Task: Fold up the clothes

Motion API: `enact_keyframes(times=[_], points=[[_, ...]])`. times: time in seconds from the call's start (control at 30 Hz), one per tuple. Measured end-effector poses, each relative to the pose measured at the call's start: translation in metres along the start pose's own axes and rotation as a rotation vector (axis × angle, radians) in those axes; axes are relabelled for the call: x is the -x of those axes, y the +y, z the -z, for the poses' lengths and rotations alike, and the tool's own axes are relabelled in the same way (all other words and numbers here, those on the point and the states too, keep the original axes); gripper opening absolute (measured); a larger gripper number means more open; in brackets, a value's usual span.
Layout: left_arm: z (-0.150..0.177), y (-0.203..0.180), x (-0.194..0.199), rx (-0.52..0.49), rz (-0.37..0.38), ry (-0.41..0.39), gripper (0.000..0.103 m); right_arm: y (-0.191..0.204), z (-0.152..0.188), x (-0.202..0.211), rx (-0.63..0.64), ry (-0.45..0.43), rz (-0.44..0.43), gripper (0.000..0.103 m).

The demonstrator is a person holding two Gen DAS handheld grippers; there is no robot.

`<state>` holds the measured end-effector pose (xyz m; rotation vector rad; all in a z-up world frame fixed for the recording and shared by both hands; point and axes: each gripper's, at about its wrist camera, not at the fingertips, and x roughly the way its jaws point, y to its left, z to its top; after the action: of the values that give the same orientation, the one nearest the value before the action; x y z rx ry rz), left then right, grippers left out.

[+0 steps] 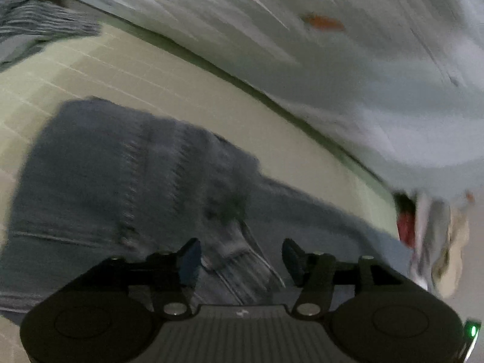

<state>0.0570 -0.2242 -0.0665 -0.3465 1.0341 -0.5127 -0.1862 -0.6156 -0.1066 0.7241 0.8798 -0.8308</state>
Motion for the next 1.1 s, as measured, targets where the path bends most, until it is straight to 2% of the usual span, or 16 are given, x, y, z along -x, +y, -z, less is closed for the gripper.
enact_keyframes(times=[0.03, 0.2, 0.33, 0.4, 0.6, 0.73, 0.9, 1.0, 1.03, 1.07, 1.1], points=[[-0.003, 0.004, 0.006, 0.013, -0.022, -0.024, 0.066, 0.000, -0.003, 0.001, 0.006, -0.013, 0.003, 0.097], [-0.017, 0.025, 0.024, 0.048, -0.189, -0.106, 0.090, -0.010, -0.027, 0.001, 0.043, -0.078, 0.025, 0.097], [-0.019, 0.053, 0.020, 0.152, -0.256, -0.061, 0.091, -0.025, -0.053, -0.006, 0.062, -0.119, 0.077, 0.097], [-0.021, 0.056, 0.012, 0.160, -0.274, -0.049, 0.091, -0.036, -0.066, -0.014, 0.064, -0.135, 0.123, 0.097], [-0.018, 0.040, -0.012, 0.069, -0.356, -0.005, 0.102, -0.067, -0.095, -0.041, 0.050, -0.178, 0.198, 0.097], [-0.014, 0.029, -0.028, -0.013, -0.436, 0.022, 0.103, -0.074, -0.103, -0.058, 0.087, -0.167, 0.177, 0.097], [-0.010, 0.023, -0.034, -0.064, -0.477, 0.032, 0.103, -0.075, -0.102, -0.063, 0.084, -0.179, 0.136, 0.094], [-0.009, 0.024, -0.034, -0.068, -0.479, 0.026, 0.103, -0.072, -0.100, -0.059, 0.088, -0.184, 0.128, 0.081], [-0.009, 0.023, -0.033, -0.066, -0.478, 0.024, 0.103, -0.071, -0.099, -0.057, 0.085, -0.189, 0.129, 0.070], [-0.009, 0.024, -0.033, -0.061, -0.475, 0.021, 0.103, -0.071, -0.098, -0.055, 0.080, -0.193, 0.122, 0.053], [-0.009, 0.024, -0.031, -0.054, -0.471, 0.018, 0.103, -0.072, -0.097, -0.052, 0.074, -0.198, 0.111, 0.044]])
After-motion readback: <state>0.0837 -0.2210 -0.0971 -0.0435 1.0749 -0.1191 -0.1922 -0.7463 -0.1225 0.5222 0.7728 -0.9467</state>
